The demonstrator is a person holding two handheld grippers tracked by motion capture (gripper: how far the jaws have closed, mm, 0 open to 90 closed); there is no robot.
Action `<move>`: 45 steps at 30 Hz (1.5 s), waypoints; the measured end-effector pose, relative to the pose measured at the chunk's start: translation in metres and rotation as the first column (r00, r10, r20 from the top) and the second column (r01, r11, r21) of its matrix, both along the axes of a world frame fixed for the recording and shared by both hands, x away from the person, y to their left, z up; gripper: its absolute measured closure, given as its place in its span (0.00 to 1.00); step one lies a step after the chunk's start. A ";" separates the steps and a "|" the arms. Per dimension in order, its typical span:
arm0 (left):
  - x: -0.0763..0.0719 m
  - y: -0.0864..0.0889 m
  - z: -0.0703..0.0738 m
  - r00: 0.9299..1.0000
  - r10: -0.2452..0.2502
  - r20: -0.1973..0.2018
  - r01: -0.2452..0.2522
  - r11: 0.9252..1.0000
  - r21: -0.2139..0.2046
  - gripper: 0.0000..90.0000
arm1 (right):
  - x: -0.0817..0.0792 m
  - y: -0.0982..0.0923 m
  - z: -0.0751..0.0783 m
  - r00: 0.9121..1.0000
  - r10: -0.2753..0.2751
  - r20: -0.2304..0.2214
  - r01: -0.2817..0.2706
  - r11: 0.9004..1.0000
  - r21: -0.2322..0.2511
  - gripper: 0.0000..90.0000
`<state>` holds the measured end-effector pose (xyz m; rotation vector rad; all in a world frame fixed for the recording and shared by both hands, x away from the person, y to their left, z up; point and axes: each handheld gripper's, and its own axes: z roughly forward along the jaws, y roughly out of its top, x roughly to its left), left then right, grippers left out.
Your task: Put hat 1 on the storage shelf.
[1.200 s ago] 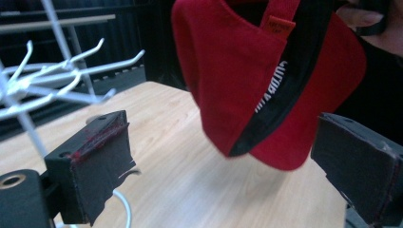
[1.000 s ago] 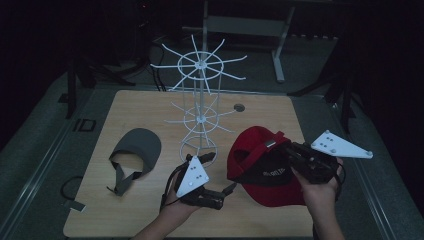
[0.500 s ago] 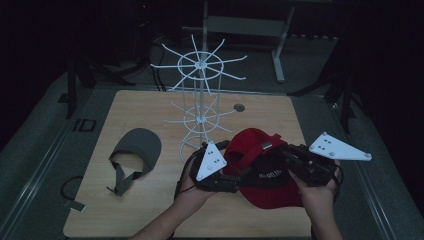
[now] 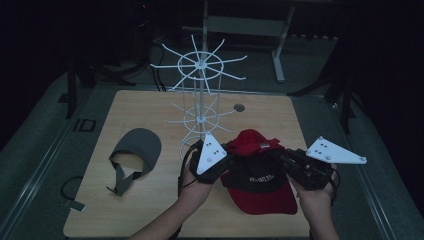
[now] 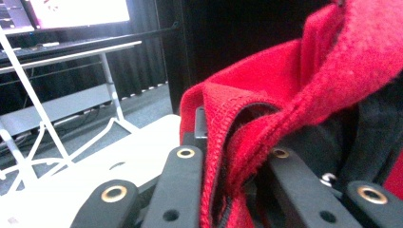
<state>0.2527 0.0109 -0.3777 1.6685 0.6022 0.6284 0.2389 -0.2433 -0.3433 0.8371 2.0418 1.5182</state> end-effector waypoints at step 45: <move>-0.010 -0.005 0.036 0.988 -0.136 0.075 0.130 0.988 0.085 0.97 | -0.043 -0.037 -0.028 0.978 0.198 -0.062 -0.201 0.979 -0.039 0.48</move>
